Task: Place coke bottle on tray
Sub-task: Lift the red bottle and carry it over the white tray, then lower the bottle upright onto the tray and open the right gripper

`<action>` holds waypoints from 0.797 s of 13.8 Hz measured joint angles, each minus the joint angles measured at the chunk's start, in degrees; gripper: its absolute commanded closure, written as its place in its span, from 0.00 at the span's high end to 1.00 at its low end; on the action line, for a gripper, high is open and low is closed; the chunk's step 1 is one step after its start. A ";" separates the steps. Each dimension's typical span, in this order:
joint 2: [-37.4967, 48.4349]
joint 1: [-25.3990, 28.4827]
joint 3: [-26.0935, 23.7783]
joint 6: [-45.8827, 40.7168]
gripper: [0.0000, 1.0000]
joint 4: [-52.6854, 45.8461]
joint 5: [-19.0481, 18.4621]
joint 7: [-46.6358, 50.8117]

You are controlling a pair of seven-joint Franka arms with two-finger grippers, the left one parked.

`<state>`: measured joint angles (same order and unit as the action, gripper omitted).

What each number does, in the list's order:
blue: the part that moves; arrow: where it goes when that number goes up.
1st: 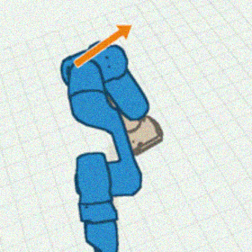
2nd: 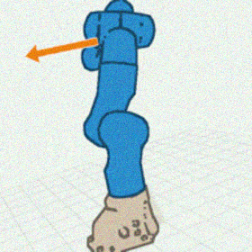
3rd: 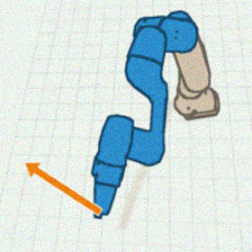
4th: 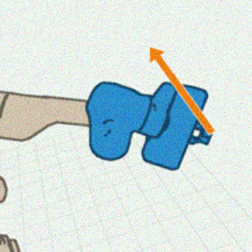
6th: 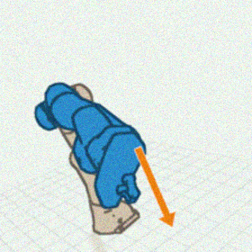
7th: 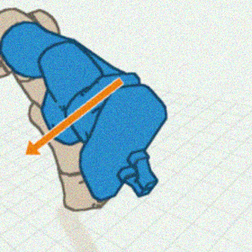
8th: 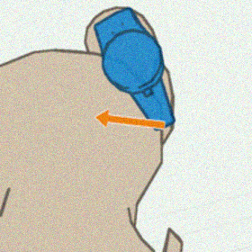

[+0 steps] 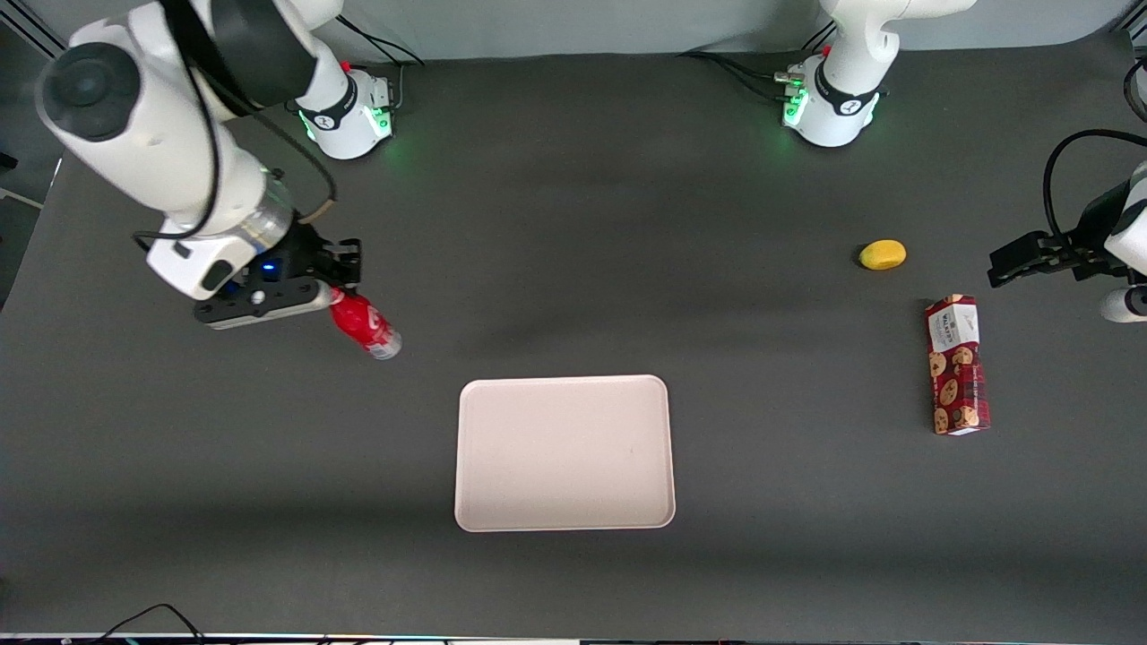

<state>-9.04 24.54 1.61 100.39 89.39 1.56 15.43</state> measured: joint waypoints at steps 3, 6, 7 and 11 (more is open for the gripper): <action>-5.65 2.94 0.31 6.00 0.00 -2.39 0.90 4.24; -12.70 3.16 0.69 10.56 0.00 -5.18 0.92 4.27; -15.35 3.15 0.91 11.40 0.00 -6.62 0.92 4.27; -27.06 3.14 1.11 14.18 0.00 -15.35 0.93 4.36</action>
<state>-36.10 27.69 2.72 114.57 74.04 2.48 19.79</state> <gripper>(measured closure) 0.670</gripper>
